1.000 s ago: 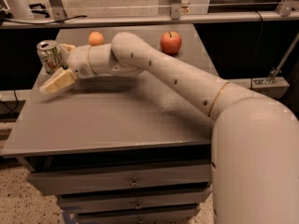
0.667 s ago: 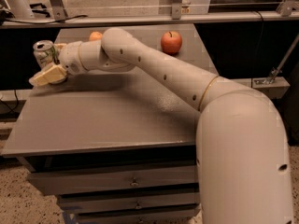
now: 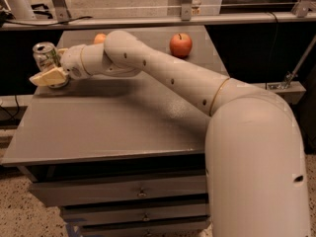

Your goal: Pick 7up can

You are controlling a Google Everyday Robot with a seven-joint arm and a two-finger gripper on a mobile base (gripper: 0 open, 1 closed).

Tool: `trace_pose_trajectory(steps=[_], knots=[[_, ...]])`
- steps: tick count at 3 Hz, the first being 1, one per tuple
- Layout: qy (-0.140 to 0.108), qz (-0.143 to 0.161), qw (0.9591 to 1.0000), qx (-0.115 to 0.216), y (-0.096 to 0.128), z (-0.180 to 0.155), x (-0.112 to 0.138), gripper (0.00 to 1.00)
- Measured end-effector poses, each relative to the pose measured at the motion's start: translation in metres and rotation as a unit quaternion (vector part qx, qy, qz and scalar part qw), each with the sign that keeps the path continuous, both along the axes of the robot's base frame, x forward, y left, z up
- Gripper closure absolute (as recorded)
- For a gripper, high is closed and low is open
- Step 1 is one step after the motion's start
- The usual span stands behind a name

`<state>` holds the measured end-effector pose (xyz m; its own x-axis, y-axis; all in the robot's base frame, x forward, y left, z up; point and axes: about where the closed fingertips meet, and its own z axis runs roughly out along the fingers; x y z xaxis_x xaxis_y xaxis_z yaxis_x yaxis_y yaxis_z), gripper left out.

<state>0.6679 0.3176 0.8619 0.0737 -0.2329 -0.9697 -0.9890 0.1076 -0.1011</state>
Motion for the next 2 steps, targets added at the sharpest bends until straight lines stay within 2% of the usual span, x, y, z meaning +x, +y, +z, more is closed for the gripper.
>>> trace_pose_trajectory(steps=[1, 2], knots=[[0.001, -0.01, 0.9999, 0.002, -0.009, 0.004, 0.003, 0.87], [-0.018, -0.008, 0.9997, 0.016, -0.017, 0.038, 0.002, 1.0]])
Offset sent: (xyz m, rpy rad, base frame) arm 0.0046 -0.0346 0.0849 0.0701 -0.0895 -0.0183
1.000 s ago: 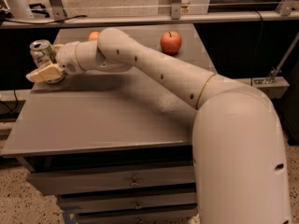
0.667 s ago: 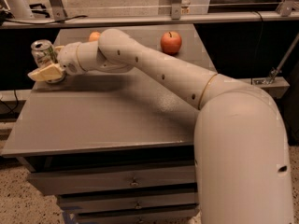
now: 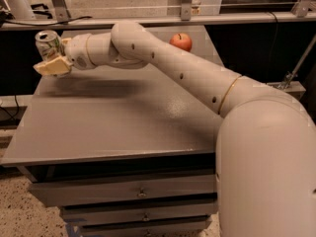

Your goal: Pick 7up can

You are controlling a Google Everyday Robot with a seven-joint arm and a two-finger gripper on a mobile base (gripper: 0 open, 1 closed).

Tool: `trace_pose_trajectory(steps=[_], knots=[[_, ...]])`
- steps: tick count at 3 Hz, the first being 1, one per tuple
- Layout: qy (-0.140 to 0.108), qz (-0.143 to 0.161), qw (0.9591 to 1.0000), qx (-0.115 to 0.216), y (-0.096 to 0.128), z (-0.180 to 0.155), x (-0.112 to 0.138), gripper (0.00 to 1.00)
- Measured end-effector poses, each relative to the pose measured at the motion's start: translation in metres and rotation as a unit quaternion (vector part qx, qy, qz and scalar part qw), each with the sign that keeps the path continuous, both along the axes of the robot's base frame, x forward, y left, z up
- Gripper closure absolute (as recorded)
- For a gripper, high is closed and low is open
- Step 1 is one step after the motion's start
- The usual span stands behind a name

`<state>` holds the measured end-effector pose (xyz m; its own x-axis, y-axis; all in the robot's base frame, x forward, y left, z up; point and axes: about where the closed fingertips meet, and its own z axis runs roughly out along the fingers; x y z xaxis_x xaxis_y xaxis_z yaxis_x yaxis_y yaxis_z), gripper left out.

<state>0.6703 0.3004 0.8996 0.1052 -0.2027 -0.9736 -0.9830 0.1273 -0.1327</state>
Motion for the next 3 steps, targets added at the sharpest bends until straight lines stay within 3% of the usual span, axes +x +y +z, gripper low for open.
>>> trace_pose_trajectory(steps=[1, 2, 3], knots=[[-0.03, 0.018, 0.9989, 0.03, -0.004, 0.053, -0.01, 1.0], [-0.042, 0.041, 0.9963, 0.062, -0.003, 0.092, -0.025, 1.0], [-0.043, 0.044, 0.9961, 0.064, -0.003, 0.094, -0.027, 1.0]])
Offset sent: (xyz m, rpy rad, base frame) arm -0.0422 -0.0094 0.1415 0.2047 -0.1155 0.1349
